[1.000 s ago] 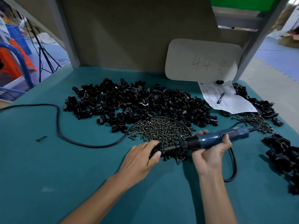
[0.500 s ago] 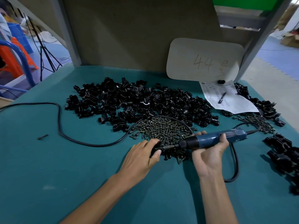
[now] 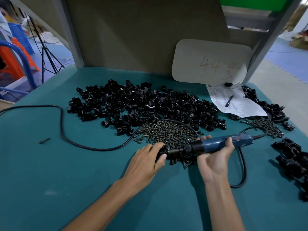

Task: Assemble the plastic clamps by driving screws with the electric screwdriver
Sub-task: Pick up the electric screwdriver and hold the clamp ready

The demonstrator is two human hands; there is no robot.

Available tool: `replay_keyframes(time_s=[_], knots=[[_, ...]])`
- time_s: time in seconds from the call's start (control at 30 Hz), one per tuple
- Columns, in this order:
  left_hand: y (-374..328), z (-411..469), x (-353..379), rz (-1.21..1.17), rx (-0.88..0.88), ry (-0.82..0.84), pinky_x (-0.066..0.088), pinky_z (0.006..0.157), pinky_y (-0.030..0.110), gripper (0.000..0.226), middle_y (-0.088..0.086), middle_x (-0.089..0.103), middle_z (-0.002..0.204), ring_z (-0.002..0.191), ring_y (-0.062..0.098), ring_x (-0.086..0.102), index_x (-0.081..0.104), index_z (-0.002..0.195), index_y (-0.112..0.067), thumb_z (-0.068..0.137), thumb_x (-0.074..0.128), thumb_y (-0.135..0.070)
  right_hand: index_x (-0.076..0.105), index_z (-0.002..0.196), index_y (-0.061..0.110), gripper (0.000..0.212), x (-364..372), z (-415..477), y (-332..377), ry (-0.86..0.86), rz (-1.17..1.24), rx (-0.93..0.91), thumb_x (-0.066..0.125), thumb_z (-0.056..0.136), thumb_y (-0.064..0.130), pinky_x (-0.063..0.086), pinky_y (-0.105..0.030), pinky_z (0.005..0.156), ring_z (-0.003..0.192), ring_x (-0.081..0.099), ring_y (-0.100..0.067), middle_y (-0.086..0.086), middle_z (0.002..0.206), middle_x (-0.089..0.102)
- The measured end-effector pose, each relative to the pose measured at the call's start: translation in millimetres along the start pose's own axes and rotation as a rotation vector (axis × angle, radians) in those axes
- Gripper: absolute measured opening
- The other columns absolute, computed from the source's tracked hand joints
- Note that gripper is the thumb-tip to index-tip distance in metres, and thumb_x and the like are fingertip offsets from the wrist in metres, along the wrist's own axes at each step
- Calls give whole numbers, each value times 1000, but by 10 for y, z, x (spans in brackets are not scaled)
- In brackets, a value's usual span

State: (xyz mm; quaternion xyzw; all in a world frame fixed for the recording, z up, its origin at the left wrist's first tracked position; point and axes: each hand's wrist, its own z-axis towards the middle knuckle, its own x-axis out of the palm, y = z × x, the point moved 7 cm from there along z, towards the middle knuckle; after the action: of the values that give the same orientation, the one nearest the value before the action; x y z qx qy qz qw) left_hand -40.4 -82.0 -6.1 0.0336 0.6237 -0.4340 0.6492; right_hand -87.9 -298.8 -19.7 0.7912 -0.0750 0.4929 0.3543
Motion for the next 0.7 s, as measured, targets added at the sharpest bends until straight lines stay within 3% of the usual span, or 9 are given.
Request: replay_keyframes(time_s=[0.2, 0.43, 0.7], knots=[[-15, 1, 24, 89, 15, 9, 33, 75, 29, 46, -10, 45, 102, 87, 12, 42, 25, 138, -37, 102, 11, -61, 49, 111, 17, 44, -29, 14, 9, 0, -22, 5, 57, 96, 57, 55, -32, 92, 79, 63, -15, 1, 79, 66], [-35, 12, 48, 143, 11, 33, 38, 80, 32, 49, -8, 46, 106, 89, 15, 43, 23, 140, -34, 101, 8, -59, 50, 110, 17, 42, -45, 23, 16, -13, -14, -9, 59, 96, 56, 51, -33, 101, 79, 62, -15, 1, 78, 65], [-47, 17, 58, 175, 10, 40, 31, 77, 29, 52, -8, 47, 105, 88, 14, 39, 24, 140, -32, 99, 7, -59, 50, 110, 18, 42, -111, 61, 17, 5, 13, -74, 60, 94, 55, 52, -33, 102, 80, 64, -15, 1, 79, 67]])
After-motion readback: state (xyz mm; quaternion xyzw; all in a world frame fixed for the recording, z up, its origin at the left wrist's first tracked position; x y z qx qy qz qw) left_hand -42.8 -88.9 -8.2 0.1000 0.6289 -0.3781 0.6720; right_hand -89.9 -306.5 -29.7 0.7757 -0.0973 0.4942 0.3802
